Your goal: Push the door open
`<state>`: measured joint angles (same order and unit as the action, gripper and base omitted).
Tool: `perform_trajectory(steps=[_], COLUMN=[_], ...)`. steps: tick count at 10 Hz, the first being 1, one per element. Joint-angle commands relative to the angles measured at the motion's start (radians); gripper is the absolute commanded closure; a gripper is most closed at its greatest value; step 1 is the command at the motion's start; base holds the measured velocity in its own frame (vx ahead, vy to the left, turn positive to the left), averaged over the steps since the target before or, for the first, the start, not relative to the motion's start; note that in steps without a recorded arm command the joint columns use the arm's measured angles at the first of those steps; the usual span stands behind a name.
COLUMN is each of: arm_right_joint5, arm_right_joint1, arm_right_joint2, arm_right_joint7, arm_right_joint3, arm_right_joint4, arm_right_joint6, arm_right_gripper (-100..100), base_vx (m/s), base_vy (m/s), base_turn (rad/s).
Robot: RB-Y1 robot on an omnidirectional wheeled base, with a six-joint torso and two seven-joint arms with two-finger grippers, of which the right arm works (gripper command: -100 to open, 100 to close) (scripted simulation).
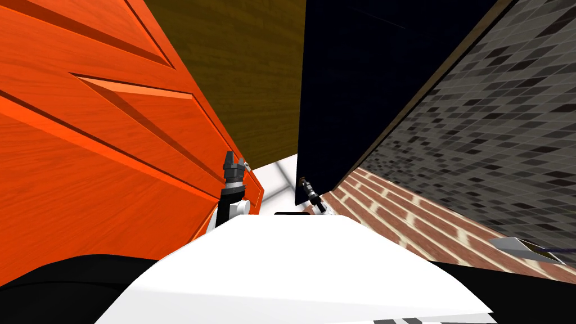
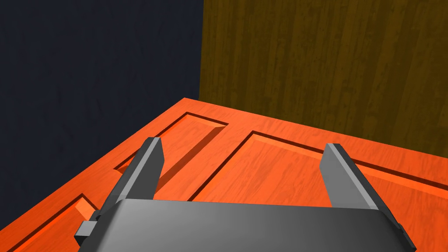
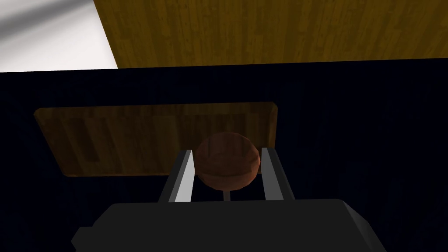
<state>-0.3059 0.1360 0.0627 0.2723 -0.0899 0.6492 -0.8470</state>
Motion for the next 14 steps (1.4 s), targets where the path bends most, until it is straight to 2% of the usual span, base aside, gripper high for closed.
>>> perform_trajectory(steps=[1,6,7,9,11,12,14], arm_right_joint5=[0.001,0.036,0.056,0.056,0.098,0.086,0.087], arm_right_joint1=[0.0,0.002,0.004,0.004,0.008,0.006,0.006], arm_right_joint2=[0.0,0.008,0.011,0.011,0.014,0.015,0.012], arm_right_joint7=[0.001,-0.032,-0.05,-0.05,-0.087,-0.067,-0.063], arm_right_joint3=[0.0,0.004,0.006,0.006,0.01,0.004,0.002], arm_right_joint4=[0.001,-0.005,-0.007,-0.007,-0.01,-0.004,-0.001], arm_right_joint6=[-0.002,0.005,0.007,0.007,0.011,0.017,0.023], arm_right_gripper=[100,100,100,100,100,-100,-100], base_vx=[-0.007,0.106,0.147,0.111,0.137,-0.112,-0.265], base_vy=[-0.002,0.033,0.057,0.003,-0.001,0.014,0.013], base_turn=[-0.004,-0.025,-0.061,-0.012,-0.132,-0.058,-0.02])
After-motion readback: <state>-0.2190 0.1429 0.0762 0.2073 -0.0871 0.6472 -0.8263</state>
